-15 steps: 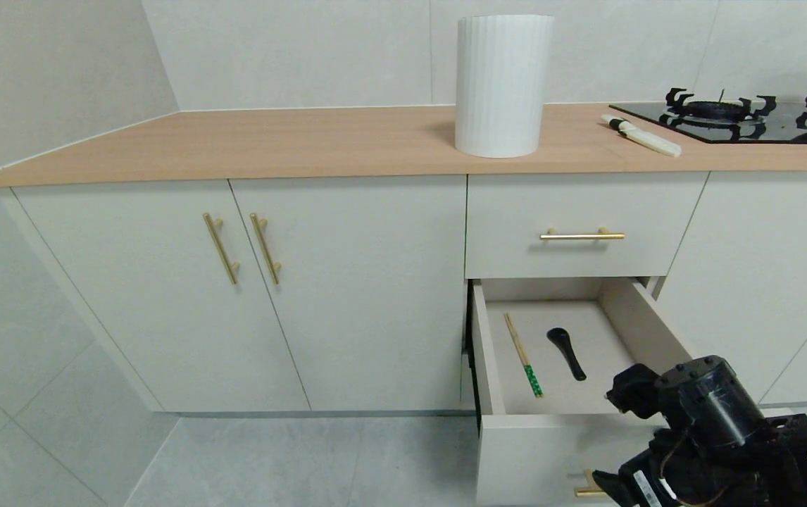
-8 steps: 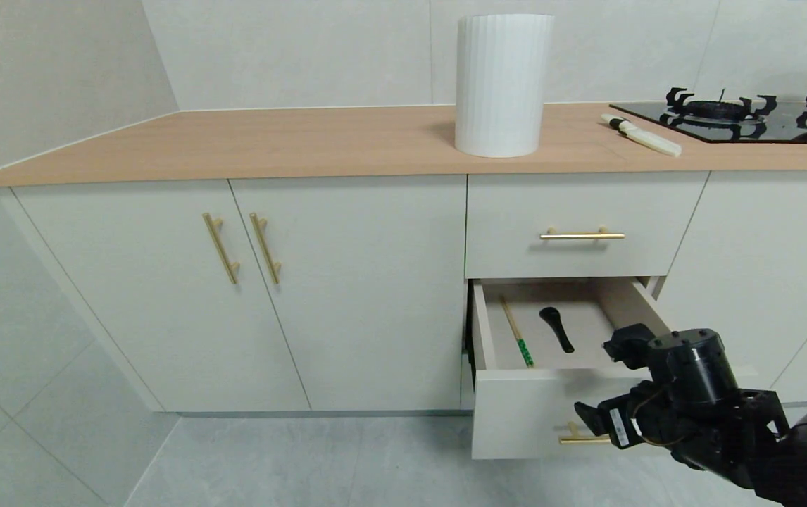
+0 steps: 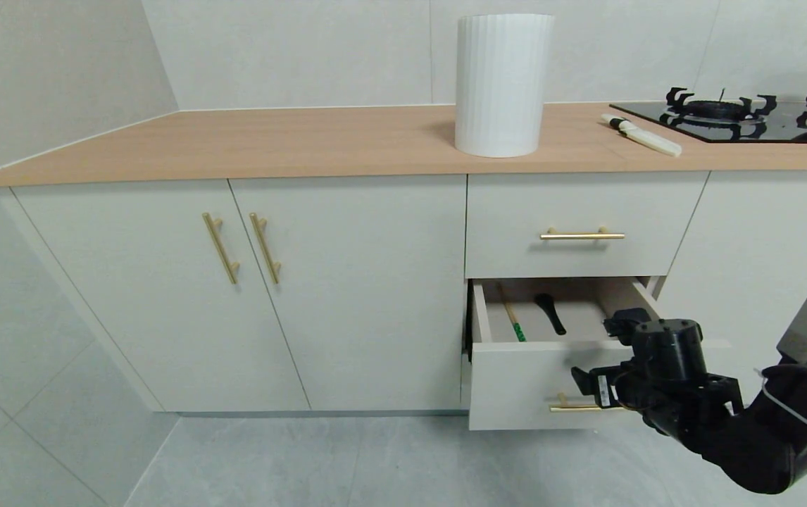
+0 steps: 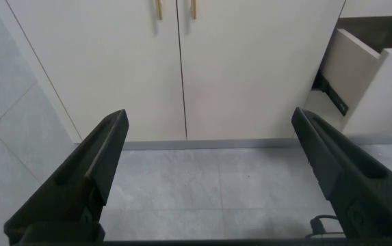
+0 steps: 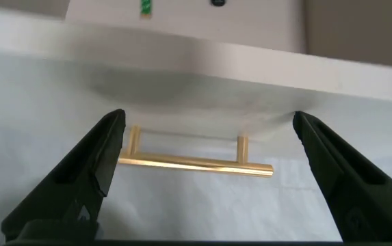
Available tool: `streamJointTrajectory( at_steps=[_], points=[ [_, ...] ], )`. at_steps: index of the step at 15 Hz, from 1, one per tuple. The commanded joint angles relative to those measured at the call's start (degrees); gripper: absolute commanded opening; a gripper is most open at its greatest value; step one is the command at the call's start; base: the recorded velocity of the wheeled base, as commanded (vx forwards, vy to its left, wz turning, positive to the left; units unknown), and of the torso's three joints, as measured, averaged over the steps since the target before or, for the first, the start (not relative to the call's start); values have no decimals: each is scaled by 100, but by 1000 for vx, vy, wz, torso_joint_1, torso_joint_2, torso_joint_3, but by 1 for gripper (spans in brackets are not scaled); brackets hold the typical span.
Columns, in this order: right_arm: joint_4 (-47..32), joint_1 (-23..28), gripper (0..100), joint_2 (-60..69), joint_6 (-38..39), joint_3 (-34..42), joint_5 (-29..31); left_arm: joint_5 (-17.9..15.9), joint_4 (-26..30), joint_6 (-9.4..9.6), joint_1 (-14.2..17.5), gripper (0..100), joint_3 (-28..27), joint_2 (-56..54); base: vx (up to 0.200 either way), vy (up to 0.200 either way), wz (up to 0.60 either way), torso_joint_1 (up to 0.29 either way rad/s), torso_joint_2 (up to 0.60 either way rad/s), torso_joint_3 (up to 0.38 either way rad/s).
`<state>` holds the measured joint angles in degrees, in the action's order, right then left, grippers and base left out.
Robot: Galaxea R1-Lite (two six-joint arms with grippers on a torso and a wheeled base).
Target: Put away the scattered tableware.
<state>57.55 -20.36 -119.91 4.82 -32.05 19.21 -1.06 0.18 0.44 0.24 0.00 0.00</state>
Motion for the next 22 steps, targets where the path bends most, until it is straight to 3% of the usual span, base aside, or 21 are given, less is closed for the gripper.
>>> streamJointTrajectory(
  at_steps=[1,9,22],
  points=[
    [10,146,100,-296,107,-267,4,1,-1,-9,2,100,0,0,0,0,0,0,0,0],
    [10,199,100,-727,626,-1075,56,1,-1,0,2,100,0,0,0,0,0,0,0,0],
    [-244,445,100,-1544,652,-2736,56,1,-1,0,2,100,0,0,0,0,0,0,0,0]
  ],
)
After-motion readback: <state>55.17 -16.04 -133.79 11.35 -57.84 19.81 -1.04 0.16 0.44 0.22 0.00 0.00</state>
